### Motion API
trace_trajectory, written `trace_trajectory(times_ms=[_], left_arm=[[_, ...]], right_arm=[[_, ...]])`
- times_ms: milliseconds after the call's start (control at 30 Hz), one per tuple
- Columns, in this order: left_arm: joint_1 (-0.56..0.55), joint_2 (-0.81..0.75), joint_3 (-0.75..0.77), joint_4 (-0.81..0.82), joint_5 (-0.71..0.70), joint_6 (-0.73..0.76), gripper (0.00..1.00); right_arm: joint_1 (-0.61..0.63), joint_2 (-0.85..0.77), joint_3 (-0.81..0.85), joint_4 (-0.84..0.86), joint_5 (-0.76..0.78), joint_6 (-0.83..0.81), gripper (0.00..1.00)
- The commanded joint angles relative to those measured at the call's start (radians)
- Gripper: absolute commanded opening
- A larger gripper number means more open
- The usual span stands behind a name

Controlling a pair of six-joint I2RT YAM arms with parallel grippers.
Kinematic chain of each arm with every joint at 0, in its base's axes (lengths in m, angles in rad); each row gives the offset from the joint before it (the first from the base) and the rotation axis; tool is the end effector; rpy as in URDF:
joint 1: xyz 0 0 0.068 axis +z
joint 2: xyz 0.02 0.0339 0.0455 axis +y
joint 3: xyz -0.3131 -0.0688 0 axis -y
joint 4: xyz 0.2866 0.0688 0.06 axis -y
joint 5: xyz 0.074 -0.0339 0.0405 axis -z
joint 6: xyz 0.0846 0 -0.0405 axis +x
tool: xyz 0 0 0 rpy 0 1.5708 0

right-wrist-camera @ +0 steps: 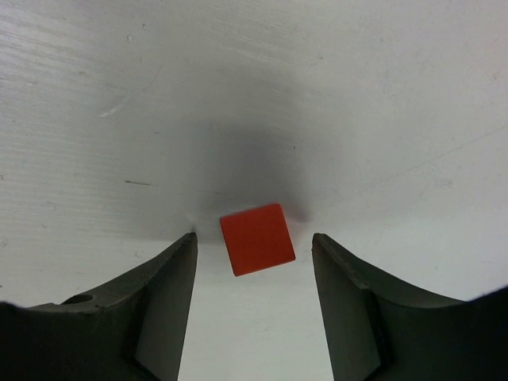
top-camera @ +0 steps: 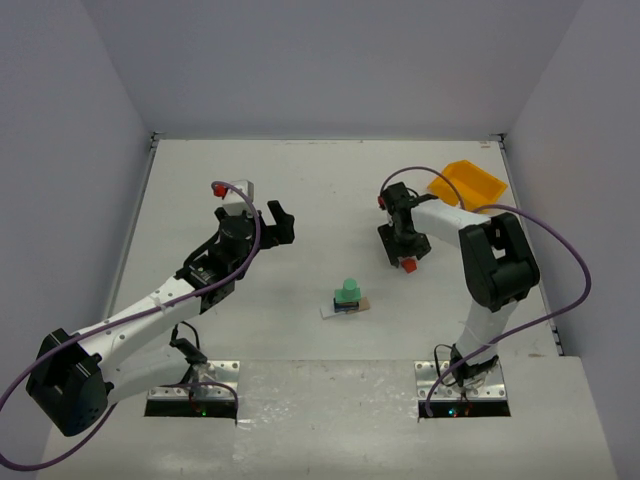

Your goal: Build the wood block tower

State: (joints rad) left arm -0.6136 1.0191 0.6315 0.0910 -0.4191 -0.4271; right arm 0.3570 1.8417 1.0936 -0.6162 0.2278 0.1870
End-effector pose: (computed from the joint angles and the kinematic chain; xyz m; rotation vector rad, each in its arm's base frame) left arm 0.2558 -0.1380 0.2832 -0.1165 1.8506 -0.3360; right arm 0.3690 0.1173 0.1111 -0.2100 2.8655 -0.2366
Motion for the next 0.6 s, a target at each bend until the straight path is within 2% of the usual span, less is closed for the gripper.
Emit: trace_trajectory(times_ms=[0,67,233,567], left_arm=[[0.003,-0.007,0.000,0.044,-0.003,0.008,1.00],[0.002,-0.007,0.002,0.044,-0.002,0.008,1.00],[0.003,-0.003,0.002,0.046,-0.003,0.008,1.00],[0.002,-0.007,-0.001,0.046,-0.003,0.008,1.00]], right_arm=[[-0.011,-0.061,-0.012,-0.010,-0.007,0.030,0.60],[-0.014,-0.067,-0.019,-0.013,-0.009,0.034,0.59],[-0.020,-0.067,-0.018,-0.013,-0.024,0.035,0.49],[-0.040,-0.044,-0.018,-0.013,-0.047,0.031,0.47]])
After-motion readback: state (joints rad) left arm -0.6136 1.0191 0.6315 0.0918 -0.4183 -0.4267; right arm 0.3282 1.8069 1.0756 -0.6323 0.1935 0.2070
